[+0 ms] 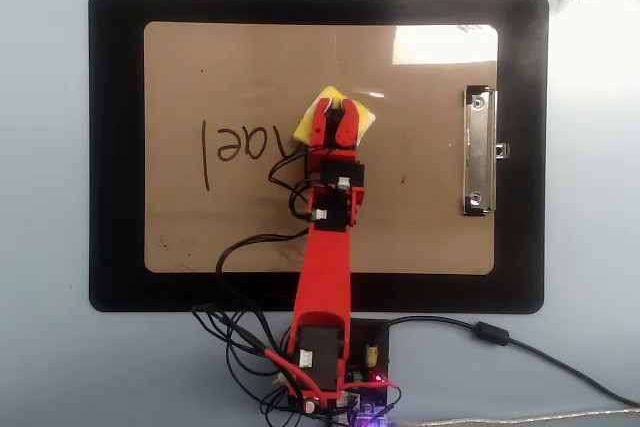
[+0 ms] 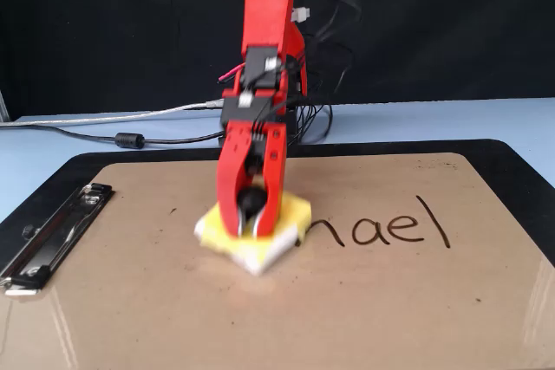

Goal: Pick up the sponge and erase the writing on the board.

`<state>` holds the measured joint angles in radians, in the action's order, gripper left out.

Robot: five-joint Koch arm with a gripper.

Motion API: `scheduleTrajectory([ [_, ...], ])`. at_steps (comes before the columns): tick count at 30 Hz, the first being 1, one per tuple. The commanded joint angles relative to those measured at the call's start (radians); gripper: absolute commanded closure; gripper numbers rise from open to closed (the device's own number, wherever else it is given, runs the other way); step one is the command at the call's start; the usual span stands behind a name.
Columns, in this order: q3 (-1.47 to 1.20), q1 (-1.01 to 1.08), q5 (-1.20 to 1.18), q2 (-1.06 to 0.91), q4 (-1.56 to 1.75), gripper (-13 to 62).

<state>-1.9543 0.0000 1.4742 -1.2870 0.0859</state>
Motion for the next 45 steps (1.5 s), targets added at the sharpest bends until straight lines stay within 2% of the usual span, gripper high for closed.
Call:
scheduleTrajectory([
  [1, -0.017, -0.012, 0.012, 0.005, -0.008, 57.4],
  [4, -0.178, -0.011, 0.012, -0.117, -0.002, 57.4],
  [8, -0.472, -0.009, 0.009, -0.437, -0.009, 57.4],
  [11, -0.588, -0.011, 0.009, -0.594, -0.008, 57.4],
  [13, -0.591, -0.006, 0.014, -0.566, 0.0, 57.4],
  [15, -0.511, 0.025, 0.011, -0.457, 0.023, 57.4],
  [19, -0.334, 0.236, -0.02, -0.21, 0.091, 57.4],
  [21, -0.38, 0.239, -0.051, -0.238, 0.124, 57.4],
  [28, -0.703, 0.247, -0.052, -0.537, 0.173, 57.4],
  [31, -0.635, 0.244, -0.049, -0.485, 0.179, 57.5],
  [36, -0.382, 0.249, -0.048, -0.209, 0.181, 57.4],
  [43, -0.577, 0.316, -0.048, -0.39, 0.212, 57.4],
  [45, -0.581, 0.307, -0.048, -0.388, 0.222, 57.4],
])
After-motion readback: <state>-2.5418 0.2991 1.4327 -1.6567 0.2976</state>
